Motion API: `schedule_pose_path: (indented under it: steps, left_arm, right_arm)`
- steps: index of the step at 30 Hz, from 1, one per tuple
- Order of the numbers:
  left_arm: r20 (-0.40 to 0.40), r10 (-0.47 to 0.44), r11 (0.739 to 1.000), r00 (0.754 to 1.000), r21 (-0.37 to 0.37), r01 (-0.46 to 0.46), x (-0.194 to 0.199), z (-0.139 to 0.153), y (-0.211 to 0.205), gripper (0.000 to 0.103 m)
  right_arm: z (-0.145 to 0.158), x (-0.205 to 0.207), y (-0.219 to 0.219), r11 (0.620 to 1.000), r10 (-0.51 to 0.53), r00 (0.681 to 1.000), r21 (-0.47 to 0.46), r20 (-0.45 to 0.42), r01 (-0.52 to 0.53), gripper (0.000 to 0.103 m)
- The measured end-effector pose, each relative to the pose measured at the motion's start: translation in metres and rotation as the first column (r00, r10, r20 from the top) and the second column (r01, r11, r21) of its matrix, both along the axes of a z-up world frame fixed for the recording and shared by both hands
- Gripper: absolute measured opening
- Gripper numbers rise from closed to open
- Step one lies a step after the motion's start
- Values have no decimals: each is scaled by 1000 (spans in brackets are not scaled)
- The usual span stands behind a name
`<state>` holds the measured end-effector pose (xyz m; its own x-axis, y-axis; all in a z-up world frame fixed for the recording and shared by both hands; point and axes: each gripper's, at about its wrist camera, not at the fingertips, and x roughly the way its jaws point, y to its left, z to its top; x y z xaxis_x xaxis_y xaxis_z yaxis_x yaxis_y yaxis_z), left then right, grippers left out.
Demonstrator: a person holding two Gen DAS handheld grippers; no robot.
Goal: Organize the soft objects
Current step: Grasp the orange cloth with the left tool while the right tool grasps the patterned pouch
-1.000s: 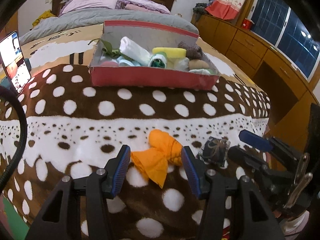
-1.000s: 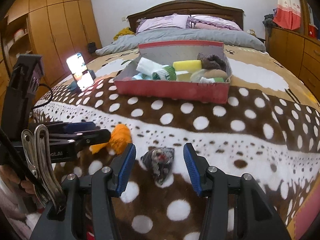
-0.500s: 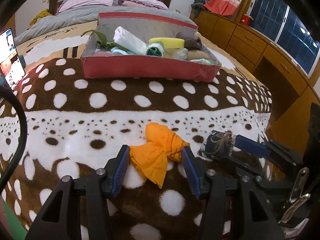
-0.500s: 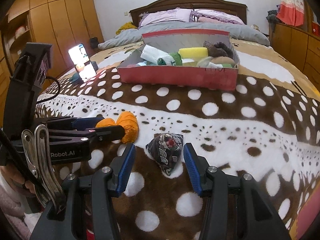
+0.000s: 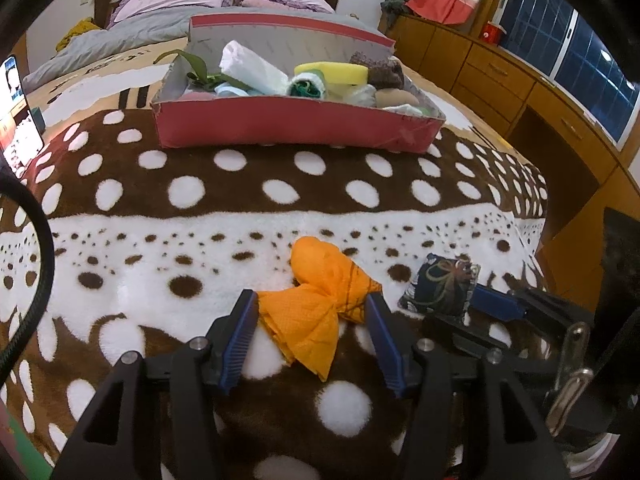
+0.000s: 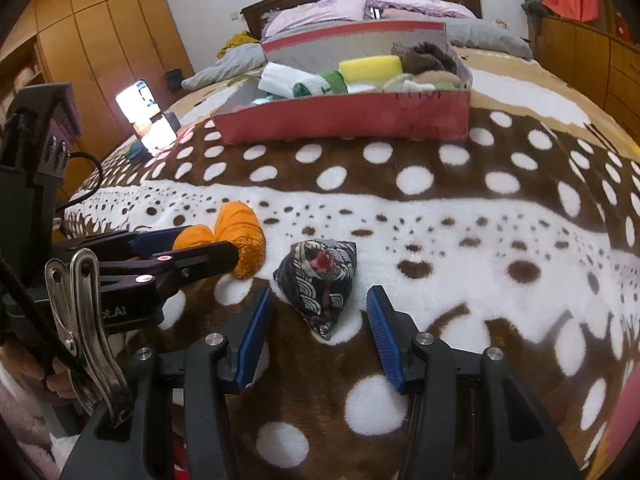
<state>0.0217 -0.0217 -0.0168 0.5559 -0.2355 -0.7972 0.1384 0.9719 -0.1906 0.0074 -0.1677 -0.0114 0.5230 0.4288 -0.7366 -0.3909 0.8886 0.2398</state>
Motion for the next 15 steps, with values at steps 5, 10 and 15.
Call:
schedule_pose_path:
  steps: [5, 10, 15]
  left_arm:
    - [-5, -7, 1000, 1000, 3, 7, 1, -3, -2, 61]
    - [4, -19, 1000, 1000, -6, 19, -1, -2, -3, 61]
    - [10, -32, 999, 999, -23, 32, -3, -1, -3, 48]
  right_arm:
    - [-3, 1, 0, 1000, -8, 1000, 4, -15, 8, 51]
    - [-1, 1, -1, 1000, -18, 1000, 1, -3, 18, 40]
    - [1, -2, -2, 1000, -16, 1000, 9, 4, 16, 32]
